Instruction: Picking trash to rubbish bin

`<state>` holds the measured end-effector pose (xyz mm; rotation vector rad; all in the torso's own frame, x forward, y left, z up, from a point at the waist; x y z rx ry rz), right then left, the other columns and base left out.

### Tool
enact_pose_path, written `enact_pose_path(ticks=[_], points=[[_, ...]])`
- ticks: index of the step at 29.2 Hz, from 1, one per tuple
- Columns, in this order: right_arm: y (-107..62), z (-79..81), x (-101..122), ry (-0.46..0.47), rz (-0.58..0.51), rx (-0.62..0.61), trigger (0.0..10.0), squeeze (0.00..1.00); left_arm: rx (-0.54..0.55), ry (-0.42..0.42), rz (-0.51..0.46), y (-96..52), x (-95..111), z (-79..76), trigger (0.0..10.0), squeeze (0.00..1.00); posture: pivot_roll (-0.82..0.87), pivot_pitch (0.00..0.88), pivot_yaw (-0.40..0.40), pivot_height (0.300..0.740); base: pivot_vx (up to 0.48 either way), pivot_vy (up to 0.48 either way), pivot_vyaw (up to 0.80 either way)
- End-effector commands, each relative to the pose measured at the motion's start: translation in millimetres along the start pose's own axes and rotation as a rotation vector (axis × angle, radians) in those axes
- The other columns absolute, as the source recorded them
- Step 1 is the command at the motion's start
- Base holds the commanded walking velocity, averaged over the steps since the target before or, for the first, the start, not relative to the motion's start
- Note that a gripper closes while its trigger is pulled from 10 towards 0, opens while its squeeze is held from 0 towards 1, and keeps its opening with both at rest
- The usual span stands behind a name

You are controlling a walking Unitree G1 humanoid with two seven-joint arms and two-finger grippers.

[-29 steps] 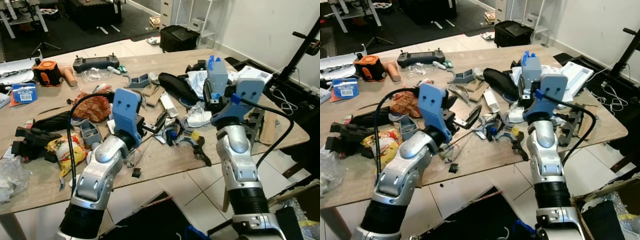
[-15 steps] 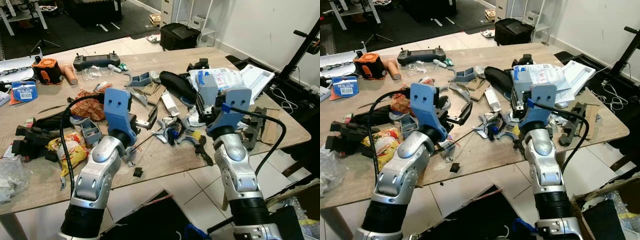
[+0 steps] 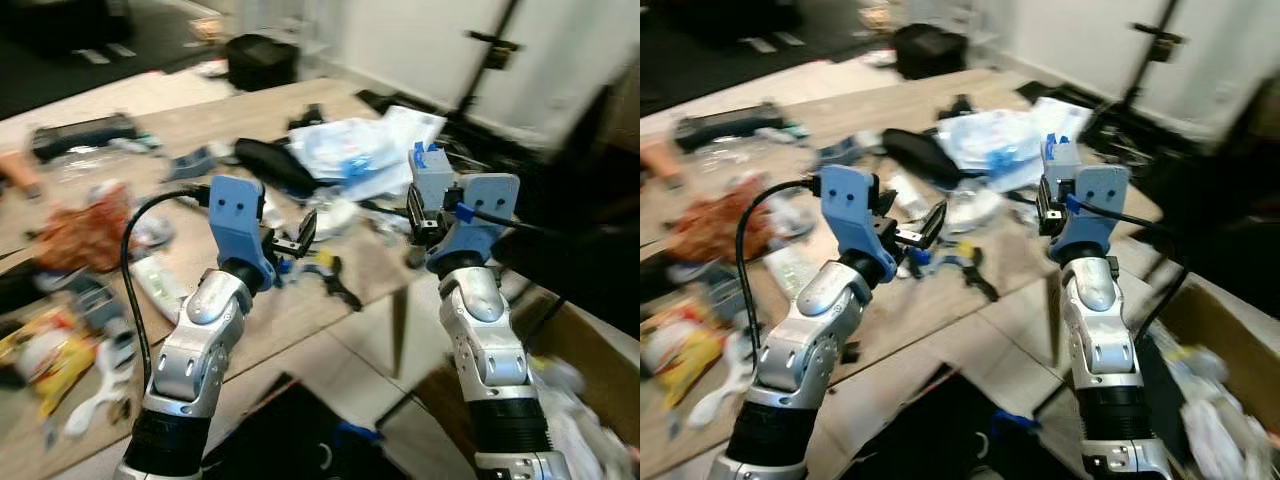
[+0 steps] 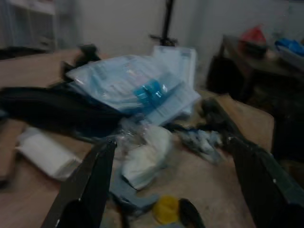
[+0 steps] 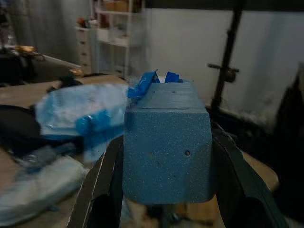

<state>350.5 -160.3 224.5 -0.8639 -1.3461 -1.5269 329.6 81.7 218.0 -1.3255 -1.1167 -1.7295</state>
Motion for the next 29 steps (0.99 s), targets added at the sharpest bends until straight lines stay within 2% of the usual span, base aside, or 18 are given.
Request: enact_pose_path(ticks=[1,6,29], points=[[-1.9,-1.9,-3,-0.003,0.017,-0.012,10.0,0.00,-0.019,-0.012,0.007,-0.5,-2,-4.1,10.0,0.00,-0.01,0.143,-0.015,0.740,0.000,0.000,-0.80],[-1.7,-5.5,-2,-0.004,0.018,-0.031,10.0,0.00,-0.050,-0.019,-0.002,-1.3,0,-9.8,10.0,0.00,-0.01,0.141,-0.014,0.740,0.000,0.000,-0.80],[-4.8,-17.5,-6,-0.035,0.043,-0.110,10.0,0.00,-0.085,0.005,-0.007,-1.4,0,-15.7,10.0,0.00,-0.01,0.142,-0.012,0.740,0.000,0.000,-0.80]])
Point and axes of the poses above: a point about 5 cm out from each wrist's last joint towards the gripper, its own y axis pointing out of the wrist towards the gripper, its own x axis along the axis of the wrist's last joint, z = x × y, the point moved 2 cm from there along y, pointing out of the wrist towards the gripper, and after that the axes turned 11 degrees about y, right-handed, at the moved point
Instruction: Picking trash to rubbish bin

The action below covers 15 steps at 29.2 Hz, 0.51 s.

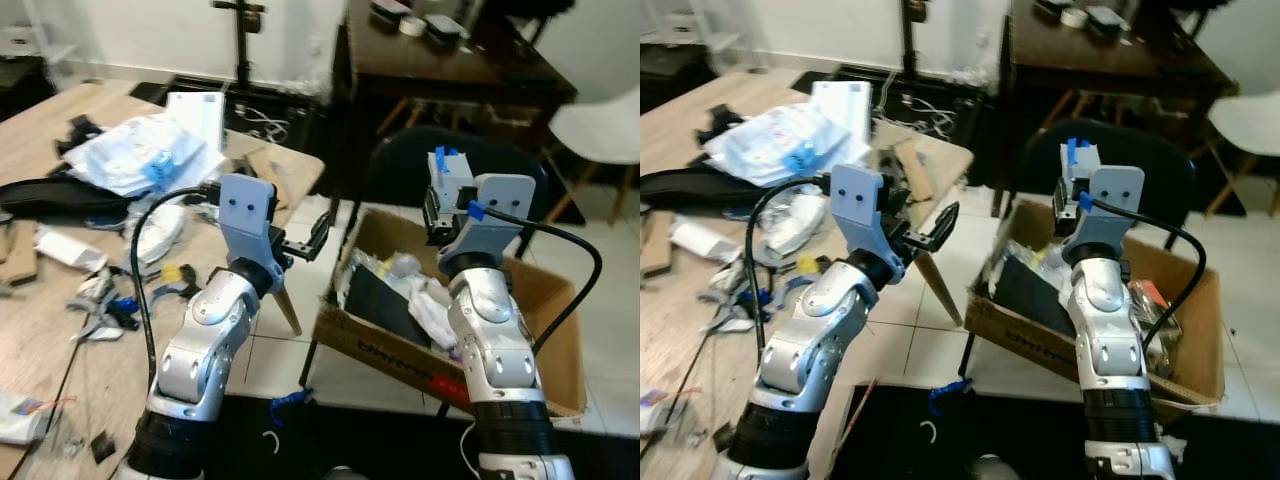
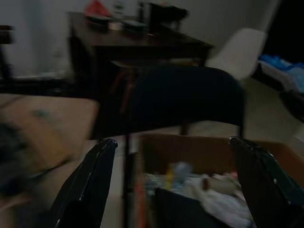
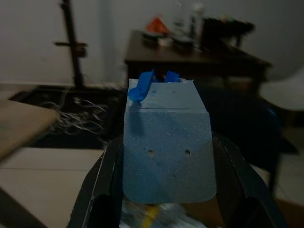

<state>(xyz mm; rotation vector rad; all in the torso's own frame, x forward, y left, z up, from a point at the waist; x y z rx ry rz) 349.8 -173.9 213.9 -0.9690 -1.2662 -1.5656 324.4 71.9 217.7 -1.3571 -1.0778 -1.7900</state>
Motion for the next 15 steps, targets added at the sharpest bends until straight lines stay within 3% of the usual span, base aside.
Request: enact_pose_path(ticks=[1,15], points=[[-0.2,-2.4,1.0,-0.014,-0.001,-0.011,10.0,0.00,-0.020,0.002,0.007,-0.4,-1.6,-4.7,10.0,0.00,-0.01,0.142,-0.012,0.740,0.000,0.000,-0.80],[0.2,-4.0,-0.7,-0.015,0.012,-0.027,10.0,0.00,-0.038,-0.014,0.031,-0.7,-3.7,-6.9,10.0,0.00,-0.01,0.142,-0.012,0.740,0.000,0.000,-0.80]])
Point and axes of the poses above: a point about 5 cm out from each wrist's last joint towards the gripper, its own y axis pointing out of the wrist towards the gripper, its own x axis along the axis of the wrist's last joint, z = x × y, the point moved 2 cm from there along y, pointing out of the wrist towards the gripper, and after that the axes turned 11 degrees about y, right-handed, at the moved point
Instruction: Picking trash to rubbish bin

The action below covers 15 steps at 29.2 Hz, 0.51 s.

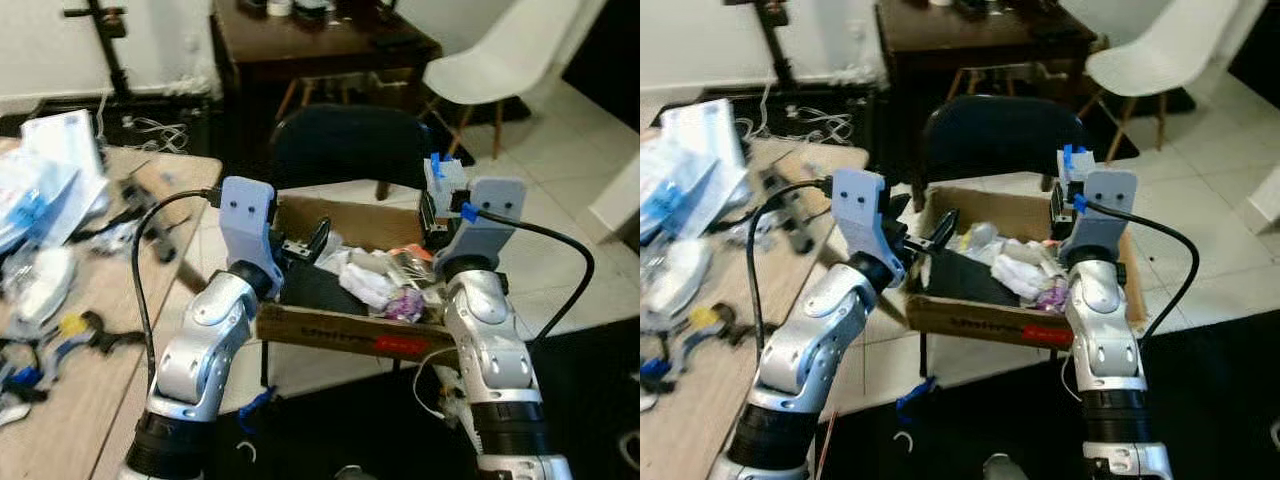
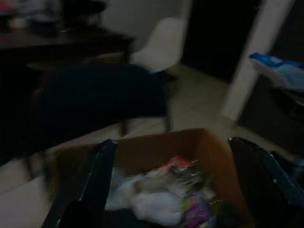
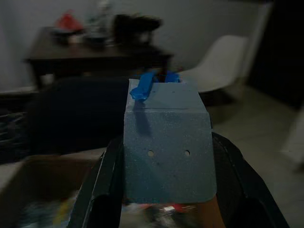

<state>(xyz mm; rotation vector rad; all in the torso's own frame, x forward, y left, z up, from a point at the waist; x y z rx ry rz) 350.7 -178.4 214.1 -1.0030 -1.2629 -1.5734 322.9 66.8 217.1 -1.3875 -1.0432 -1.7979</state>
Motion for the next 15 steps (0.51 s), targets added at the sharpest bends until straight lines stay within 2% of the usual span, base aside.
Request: enact_pose_path(ticks=[1,3,11,13,14,15], points=[[-1.2,0.3,-1,0.006,0.008,-0.005,10.0,0.00,-0.007,-0.007,0.014,-1.5,-4,-1.7,10.0,0.00,-0.01,0.142,-0.012,0.740,0.000,0.000,-0.80],[-1.5,0.4,-3,0.027,0.019,-0.002,10.0,0.00,-0.008,-0.009,0.017,-2.2,-4,-2.5,10.0,0.00,-0.01,0.141,-0.015,0.740,0.000,0.000,-0.72],[-2.6,13.9,-7,0.034,0.040,0.075,10.0,0.00,0.048,0.026,0.022,-0.7,-4,4.0,10.0,0.00,-0.01,0.134,-0.017,0.740,0.000,0.000,0.00],[-2.6,18.9,-7,-0.028,0.043,0.107,10.0,0.00,0.102,0.039,0.033,-0.4,-6,11.3,10.0,0.00,-0.01,0.125,-0.018,0.740,0.000,0.000,0.00],[-2.6,18.9,-7,-0.028,0.043,0.107,10.0,0.00,0.102,0.039,0.033,-0.4,-6,11.3,10.0,0.00,-0.01,0.125,-0.018,0.740,0.000,0.000,0.00],[-2.9,23.9,-8,-0.068,0.048,0.144,10.0,0.00,0.157,0.058,0.049,-0.5,-8,18.8,10.0,0.00,-0.01,0.125,-0.018,0.740,0.000,0.000,0.80]])
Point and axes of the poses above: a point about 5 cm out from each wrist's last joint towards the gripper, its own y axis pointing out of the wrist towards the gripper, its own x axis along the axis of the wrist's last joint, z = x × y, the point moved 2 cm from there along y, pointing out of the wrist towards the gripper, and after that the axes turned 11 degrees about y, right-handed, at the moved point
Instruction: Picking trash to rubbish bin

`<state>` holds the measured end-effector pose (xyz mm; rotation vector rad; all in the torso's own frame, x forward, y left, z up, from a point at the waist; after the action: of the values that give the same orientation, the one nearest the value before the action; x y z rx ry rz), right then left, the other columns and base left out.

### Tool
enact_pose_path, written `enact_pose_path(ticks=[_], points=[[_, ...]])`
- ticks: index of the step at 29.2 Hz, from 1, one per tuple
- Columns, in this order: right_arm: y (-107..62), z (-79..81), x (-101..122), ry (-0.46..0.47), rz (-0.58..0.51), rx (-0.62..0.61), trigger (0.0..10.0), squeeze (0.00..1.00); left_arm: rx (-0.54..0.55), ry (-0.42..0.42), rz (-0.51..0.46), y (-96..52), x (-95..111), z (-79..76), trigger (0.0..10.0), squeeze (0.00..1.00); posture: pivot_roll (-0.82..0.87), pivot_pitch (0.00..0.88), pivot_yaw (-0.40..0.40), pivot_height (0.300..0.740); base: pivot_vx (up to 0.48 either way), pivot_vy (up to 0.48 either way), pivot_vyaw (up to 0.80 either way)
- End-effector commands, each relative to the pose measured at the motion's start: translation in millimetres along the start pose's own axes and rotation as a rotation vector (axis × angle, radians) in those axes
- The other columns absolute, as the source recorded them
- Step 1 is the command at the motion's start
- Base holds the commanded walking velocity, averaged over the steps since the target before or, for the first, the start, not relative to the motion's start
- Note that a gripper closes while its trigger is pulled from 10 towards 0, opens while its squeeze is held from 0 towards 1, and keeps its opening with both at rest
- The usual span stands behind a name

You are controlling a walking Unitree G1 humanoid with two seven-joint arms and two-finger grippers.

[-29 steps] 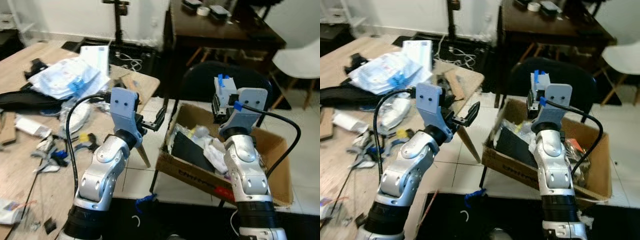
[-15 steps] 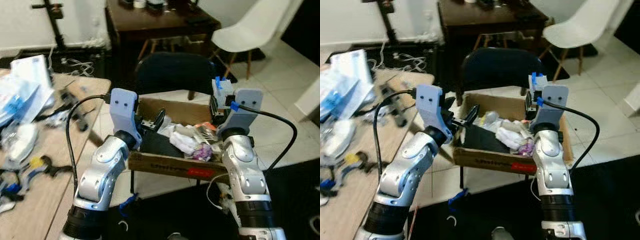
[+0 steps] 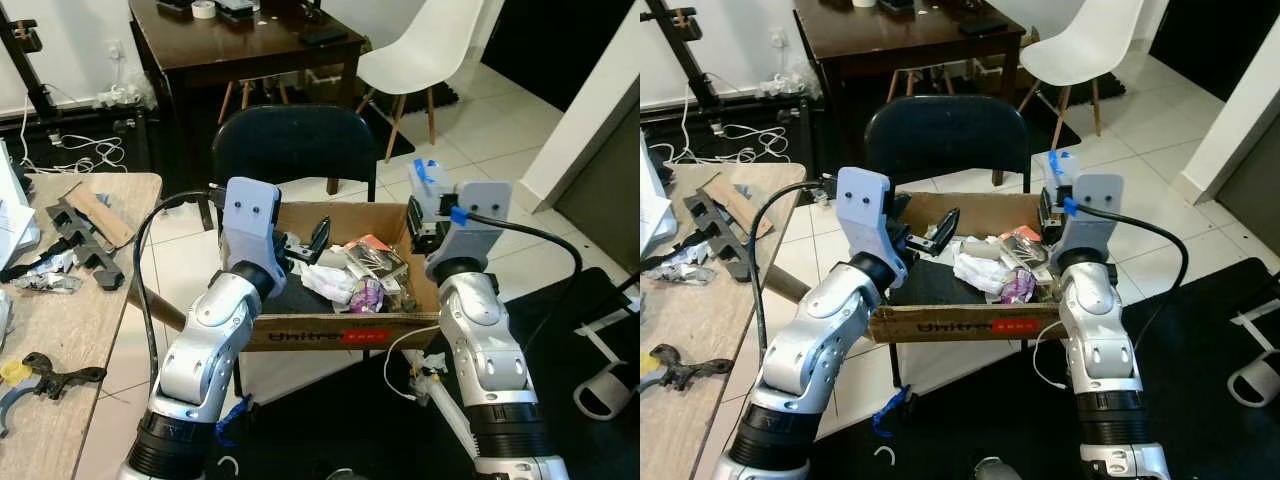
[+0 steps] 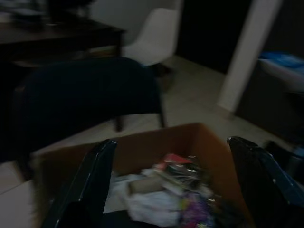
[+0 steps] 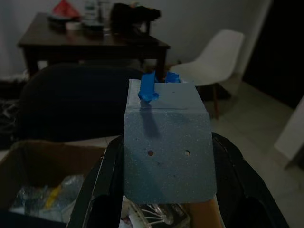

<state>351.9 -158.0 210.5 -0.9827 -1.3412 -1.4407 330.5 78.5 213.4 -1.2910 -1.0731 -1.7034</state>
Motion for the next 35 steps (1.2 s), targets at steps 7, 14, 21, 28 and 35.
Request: enact_pose_path(ticks=[7,14,21,28,35], points=[[-1.1,7.8,-2,-0.021,0.010,0.045,10.0,0.00,0.198,0.130,0.116,-1.1,-20,29.7,10.0,0.00,-0.02,0.118,-0.018,0.740,0.000,0.000,0.80],[-3.4,9.6,-4,0.018,0.011,0.068,10.0,0.00,0.225,0.123,0.113,-4.4,-25,37.1,10.0,0.00,-0.02,0.102,-0.025,0.740,0.000,0.000,0.11],[-1.3,2.3,-4,0.008,0.011,0.024,10.0,0.00,0.063,0.065,0.033,-0.7,-13,10.6,10.0,0.00,-0.02,0.093,-0.026,0.740,0.046,0.000,0.00],[-2.1,-4.2,-6,0.009,0.019,-0.001,10.0,0.00,0.035,0.044,0.015,-0.6,-11,6.9,10.0,0.00,-0.02,0.093,-0.026,0.740,0.361,0.000,0.00],[-2.9,-4.1,-6,0.011,0.021,-0.007,10.0,0.00,0.021,0.035,0.010,-1.3,-11,5.6,10.0,0.00,-0.02,0.093,-0.027,0.740,0.409,0.000,0.00]])
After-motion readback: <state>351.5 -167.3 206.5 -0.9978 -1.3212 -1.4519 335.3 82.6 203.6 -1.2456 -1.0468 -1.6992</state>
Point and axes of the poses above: a point about 5 cm out from each wrist's last joint towards the gripper, its own y axis pointing out of the wrist towards the gripper, its own x axis along the axis of the wrist's last joint, z = x × y, the point moved 2 cm from there along y, pointing out of the wrist towards the gripper, and after that the axes turned 11 degrees about y, right-handed, at the moved point
